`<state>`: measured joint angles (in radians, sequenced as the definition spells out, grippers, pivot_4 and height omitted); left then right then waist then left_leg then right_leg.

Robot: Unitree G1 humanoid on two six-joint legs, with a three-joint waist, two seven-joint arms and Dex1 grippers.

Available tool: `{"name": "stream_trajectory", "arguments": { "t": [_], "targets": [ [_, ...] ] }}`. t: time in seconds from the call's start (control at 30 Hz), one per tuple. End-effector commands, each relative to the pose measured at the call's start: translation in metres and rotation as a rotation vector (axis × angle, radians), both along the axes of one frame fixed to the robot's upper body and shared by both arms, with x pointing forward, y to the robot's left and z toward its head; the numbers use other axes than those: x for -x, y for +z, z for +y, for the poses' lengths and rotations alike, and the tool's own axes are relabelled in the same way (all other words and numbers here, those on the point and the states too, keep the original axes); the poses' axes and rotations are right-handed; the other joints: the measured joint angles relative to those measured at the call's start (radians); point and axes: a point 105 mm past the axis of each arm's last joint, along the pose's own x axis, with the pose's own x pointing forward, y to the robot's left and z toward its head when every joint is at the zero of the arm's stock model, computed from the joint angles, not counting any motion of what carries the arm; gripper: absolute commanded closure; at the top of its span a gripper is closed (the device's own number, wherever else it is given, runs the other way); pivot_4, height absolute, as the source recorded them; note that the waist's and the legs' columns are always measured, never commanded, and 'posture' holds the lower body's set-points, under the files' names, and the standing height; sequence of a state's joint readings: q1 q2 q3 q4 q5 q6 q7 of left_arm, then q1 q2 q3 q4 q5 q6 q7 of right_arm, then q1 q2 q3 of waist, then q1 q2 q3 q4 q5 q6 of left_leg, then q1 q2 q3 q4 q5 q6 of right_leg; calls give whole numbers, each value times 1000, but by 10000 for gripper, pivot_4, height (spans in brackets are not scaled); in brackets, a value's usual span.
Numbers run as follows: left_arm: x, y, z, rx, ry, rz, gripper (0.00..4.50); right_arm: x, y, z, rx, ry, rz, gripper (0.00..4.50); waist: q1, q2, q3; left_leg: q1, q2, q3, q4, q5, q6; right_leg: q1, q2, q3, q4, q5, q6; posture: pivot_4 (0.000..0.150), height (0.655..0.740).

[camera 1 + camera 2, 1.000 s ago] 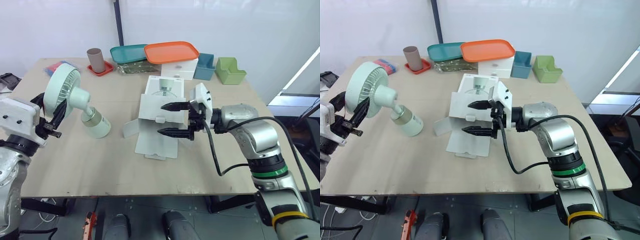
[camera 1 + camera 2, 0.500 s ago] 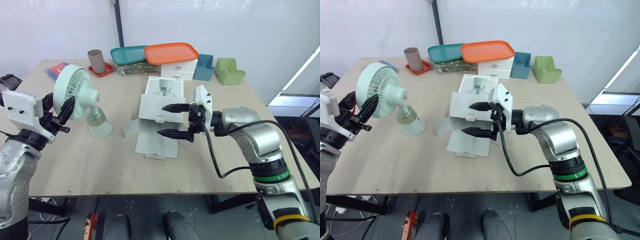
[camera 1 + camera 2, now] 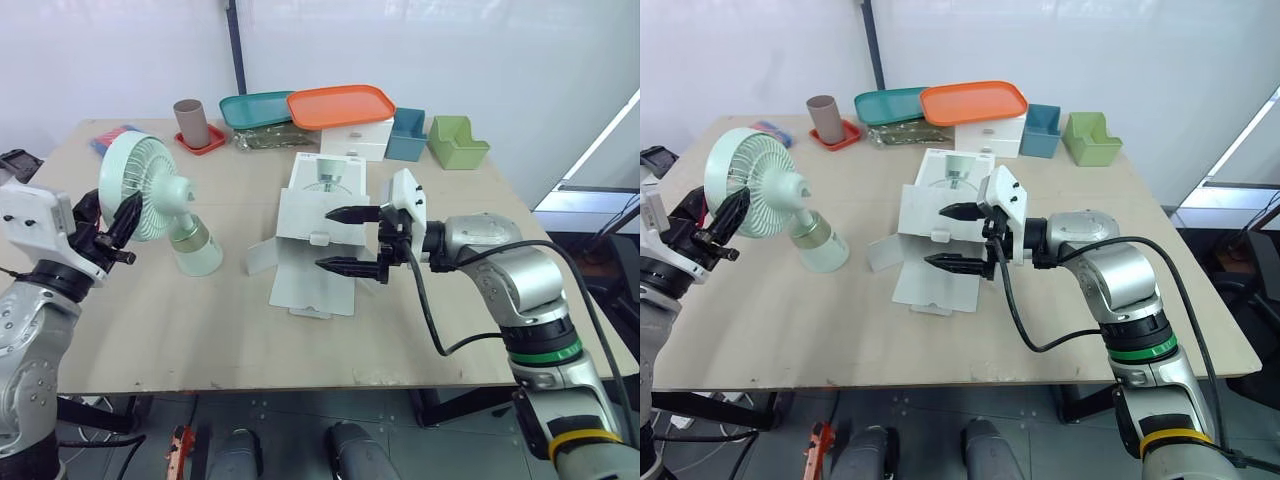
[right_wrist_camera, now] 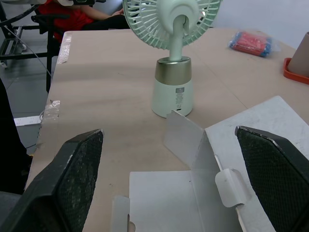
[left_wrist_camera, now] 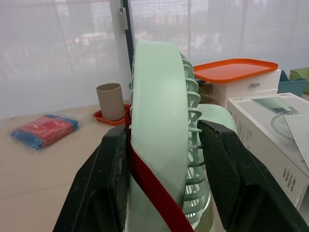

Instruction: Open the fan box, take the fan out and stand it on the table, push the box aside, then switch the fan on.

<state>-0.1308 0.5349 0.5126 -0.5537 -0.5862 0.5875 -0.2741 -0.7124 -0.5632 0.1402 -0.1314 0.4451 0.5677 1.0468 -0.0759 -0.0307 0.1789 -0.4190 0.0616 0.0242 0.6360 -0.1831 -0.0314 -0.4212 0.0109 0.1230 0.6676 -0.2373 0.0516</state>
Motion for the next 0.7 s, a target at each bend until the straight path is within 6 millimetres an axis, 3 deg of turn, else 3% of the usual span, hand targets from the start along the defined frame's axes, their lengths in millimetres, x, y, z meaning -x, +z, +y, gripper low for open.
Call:
{"name": "stream_trajectory", "arguments": {
  "t": [0.03,0.07,0.2,0.5,0.7],
  "targets": [
    [-7,-19,7,28,18,98,12947,0,14,-4,-18,3,-56,0,0,0,0,0,0,0,0,0,0,0,0,0,0,0,0,1500,7400],
    [-7,-19,6,31,17,96,11888,0,14,-4,-17,4,-56,0,-1,0,0,0,0,0,0,0,0,0,0,0,0,0,0,1500,7400],
    [-8,-19,4,39,18,94,346,0,13,-4,-12,5,-57,0,-2,-9,3,-7,1,0,-1,0,0,-6,1,0,-1,0,0,1500,7400],
    [-7,-20,4,21,36,88,346,0,13,-4,-4,7,-59,0,0,-9,3,-8,0,-1,-4,-5,-4,-8,1,0,-2,-3,2,1500,7400],
    [0,-11,8,30,43,35,346,0,14,-4,-4,10,-62,0,0,-9,3,-8,0,-1,-4,-5,-4,-8,1,0,-2,-4,3,1500,7400]
  ]
}}
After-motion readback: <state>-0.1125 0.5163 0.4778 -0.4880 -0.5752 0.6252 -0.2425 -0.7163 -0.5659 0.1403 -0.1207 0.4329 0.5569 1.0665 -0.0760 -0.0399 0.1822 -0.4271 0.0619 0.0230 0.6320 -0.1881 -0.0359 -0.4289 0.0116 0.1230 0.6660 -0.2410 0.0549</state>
